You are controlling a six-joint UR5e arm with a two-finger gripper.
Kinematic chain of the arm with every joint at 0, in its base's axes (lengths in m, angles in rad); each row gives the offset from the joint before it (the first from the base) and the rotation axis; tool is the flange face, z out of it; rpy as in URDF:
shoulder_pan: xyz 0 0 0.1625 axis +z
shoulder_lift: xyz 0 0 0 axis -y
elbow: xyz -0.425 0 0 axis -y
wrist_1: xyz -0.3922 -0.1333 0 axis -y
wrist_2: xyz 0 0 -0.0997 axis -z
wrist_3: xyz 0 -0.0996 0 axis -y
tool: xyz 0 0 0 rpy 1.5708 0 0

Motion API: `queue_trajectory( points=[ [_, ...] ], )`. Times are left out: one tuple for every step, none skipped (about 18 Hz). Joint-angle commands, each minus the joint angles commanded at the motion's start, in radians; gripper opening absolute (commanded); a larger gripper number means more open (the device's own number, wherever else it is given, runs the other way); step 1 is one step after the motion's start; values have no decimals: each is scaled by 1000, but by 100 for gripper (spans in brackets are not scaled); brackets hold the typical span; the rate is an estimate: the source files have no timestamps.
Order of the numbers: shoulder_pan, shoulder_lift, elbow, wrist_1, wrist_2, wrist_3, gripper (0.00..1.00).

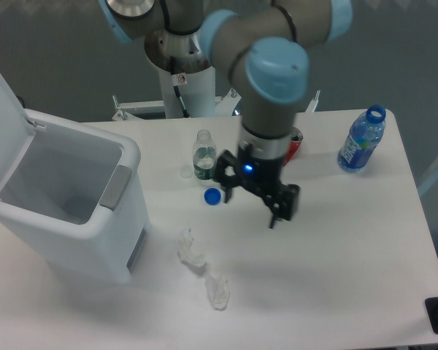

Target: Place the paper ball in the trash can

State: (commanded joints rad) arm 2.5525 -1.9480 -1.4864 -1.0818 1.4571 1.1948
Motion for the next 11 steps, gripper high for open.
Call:
queue_trajectory(
  points=[
    [6,-24,2,23,15,21,100],
    [8,-54,9,49,32,43,100],
    [8,-77,18,65,58,63,100],
    [11,-91,23,69,87,74,100],
    [21,-107,29,71,110,75,100],
    [29,-123,32,74,127,75,100],
    [31,-134,38,74,140,75,100],
    [44,-140,41,74,141,75,100],
    [57,-138,41,72,141,77,100],
    [58,-138,37,72,141,77,100],
    [58,-140,35,74,141,77,100]
  ],
)
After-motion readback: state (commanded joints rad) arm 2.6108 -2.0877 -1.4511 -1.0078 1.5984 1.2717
